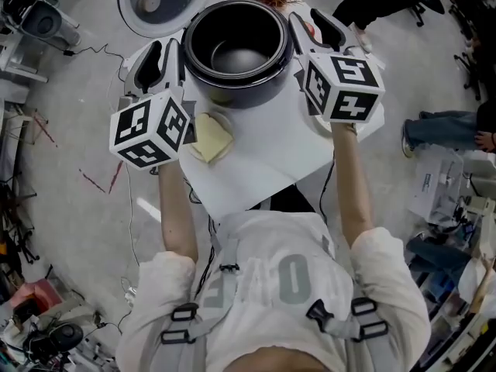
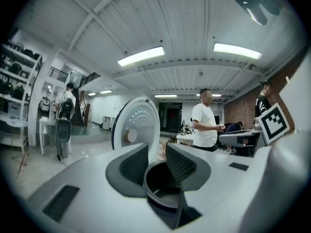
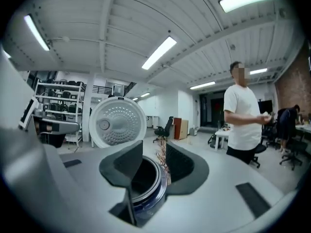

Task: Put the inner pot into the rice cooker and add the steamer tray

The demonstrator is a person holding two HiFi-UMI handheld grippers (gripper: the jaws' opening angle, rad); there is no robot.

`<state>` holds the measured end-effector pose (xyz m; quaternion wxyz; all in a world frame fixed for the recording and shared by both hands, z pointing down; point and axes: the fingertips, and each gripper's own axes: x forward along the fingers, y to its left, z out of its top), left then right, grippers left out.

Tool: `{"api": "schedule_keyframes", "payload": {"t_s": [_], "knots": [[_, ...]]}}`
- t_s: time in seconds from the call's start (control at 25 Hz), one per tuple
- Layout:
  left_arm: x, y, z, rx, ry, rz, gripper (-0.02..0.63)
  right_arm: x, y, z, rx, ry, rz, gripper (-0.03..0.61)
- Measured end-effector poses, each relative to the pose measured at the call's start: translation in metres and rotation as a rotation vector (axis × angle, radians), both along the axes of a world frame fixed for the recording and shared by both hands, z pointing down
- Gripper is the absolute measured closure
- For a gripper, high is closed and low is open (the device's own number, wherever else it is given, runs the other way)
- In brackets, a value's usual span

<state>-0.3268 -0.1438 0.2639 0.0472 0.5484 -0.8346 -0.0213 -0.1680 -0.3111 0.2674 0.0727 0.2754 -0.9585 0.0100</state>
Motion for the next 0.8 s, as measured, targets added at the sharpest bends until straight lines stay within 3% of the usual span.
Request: {"api": "schedule_keyframes", "payload": {"t_s": [0.16, 0.36, 0.6, 0.8], "knots": [[0.037, 0.021, -0.030, 0.053, -0.134, -0.002, 0.514, 0.029, 0.030, -0.023, 0.106, -0.058, 0.022, 0.439], [0.072, 0.056, -0.046, 0.097, -0.261, -0.027, 0.517, 0.050, 0.079, -0.036, 0.179, -0.158, 0.022, 0.518], [0.095, 0.081, -0.027, 0.104, -0.247, -0.053, 0.570, 0.068, 0.118, -0.027, 0.218, -0.166, 0.025, 0.569], [0.113, 0.088, -0.012, 0.076, -0.299, -0.030, 0.586, 0.084, 0.135, -0.009, 0.179, -0.159, 0.057, 0.569]]}}
